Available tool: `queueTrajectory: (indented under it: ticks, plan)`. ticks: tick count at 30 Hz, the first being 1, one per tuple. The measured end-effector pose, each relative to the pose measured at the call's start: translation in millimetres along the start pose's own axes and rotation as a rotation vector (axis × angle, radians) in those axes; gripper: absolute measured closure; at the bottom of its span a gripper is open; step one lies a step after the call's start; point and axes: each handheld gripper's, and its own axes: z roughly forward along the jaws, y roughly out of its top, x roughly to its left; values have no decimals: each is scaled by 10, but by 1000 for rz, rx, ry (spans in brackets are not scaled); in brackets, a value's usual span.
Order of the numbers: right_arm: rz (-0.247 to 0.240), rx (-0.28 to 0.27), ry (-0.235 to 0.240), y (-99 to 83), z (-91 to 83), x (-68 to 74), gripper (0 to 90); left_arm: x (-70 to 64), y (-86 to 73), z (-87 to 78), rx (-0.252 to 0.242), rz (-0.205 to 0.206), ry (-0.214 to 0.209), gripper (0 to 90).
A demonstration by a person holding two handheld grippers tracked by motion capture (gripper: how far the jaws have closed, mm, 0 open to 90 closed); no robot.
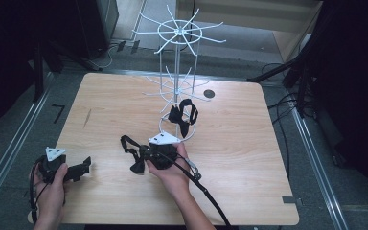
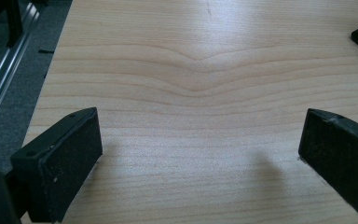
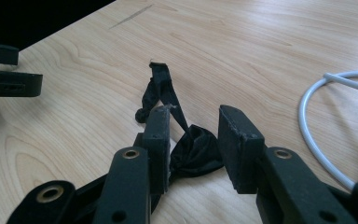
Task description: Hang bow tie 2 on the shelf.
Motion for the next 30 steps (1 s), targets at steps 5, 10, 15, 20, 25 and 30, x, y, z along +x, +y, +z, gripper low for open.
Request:
queueTrajectory:
  ticks: [5, 10, 15, 20, 25, 30]
  plan:
    - [-4, 14, -5, 1, 71, 14, 662, 0, 0, 0, 0, 1, 0, 0]
    - [-11, 28, -5, 0, 150, 28, 664, 0, 0, 0, 1, 4, 0, 0]
    - [-16, 46, -6, 4, 237, 44, 664, -2, 0, -1, 1, 4, 1, 0]
    - [-35, 65, -11, 1, 330, 68, 664, -2, 1, 0, -1, 2, 0, 0]
    - [-37, 72, -16, 3, 387, 76, 664, -11, 1, -1, -12, -2, 0, 0]
    - [-40, 79, -33, 13, 443, 75, 664, -19, 5, -15, -39, 10, -10, 0]
